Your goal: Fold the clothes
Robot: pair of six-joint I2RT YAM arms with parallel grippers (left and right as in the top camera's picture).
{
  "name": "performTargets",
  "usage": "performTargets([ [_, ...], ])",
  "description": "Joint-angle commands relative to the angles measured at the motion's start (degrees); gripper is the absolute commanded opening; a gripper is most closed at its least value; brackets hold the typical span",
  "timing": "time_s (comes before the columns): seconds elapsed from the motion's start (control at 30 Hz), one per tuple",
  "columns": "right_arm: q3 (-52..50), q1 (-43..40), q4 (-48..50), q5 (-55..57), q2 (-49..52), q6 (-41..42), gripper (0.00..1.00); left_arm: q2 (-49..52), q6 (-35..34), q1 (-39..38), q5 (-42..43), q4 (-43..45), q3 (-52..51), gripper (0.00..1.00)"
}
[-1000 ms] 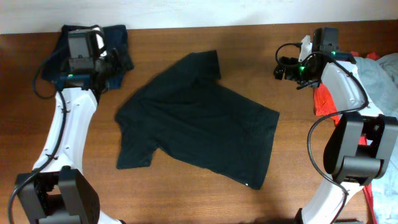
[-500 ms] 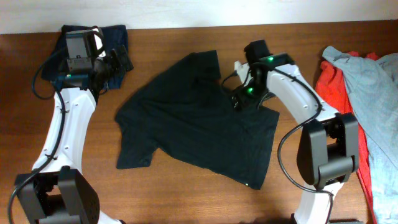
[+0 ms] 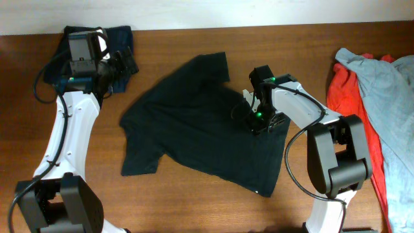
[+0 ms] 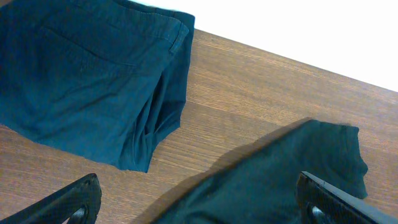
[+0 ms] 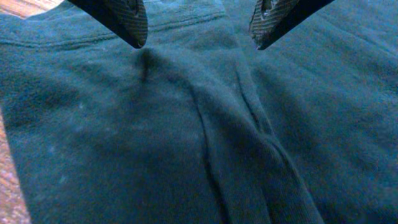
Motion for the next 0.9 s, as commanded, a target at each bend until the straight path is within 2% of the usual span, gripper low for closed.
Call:
performTargets([
  [0.0,-0.37,0.26,-1.01,0.17,-1.38,0.00,0.56,0.13,-0.55,0.13,0.61,-0.07,-0.13,0.99],
  [0.13,-0.39,0.37,-0.87,-1.70,-1.29,0.00,0.44,0.13,-0.55,0.13,0.61,-0.07,-0.13,0.99],
  [0.47,-5.62,0.57,4.20,-1.90,-1.22,0.02,0.43,0.13,-0.55,0.13,0.61,-0.07,-0.13,0.99],
  [0.53,-5.62,0.57,4.20,-1.90,-1.22,0.02,0.37,0.13,-0.55,0.13,0.61,-0.07,-0.13,0.99],
  [0.57,-5.62,0.59,4.17,-1.90,-1.22,0.02,0.29,0.13,-0.55,0.13,0.61,-0.07,-0.13,0.99],
  [0.73,-5.05,0.57,3.61,-1.90,-1.29,0.02,0.17,0.13,-0.55,0.13,0.61,-0.07,-0.13,0.99],
  [0.87,-3.15,0.52,1.68,-1.86,-1.29,0.00,0.15,0.13,-0.55,0.13,0.61,-0.07,-0.13,0.99],
])
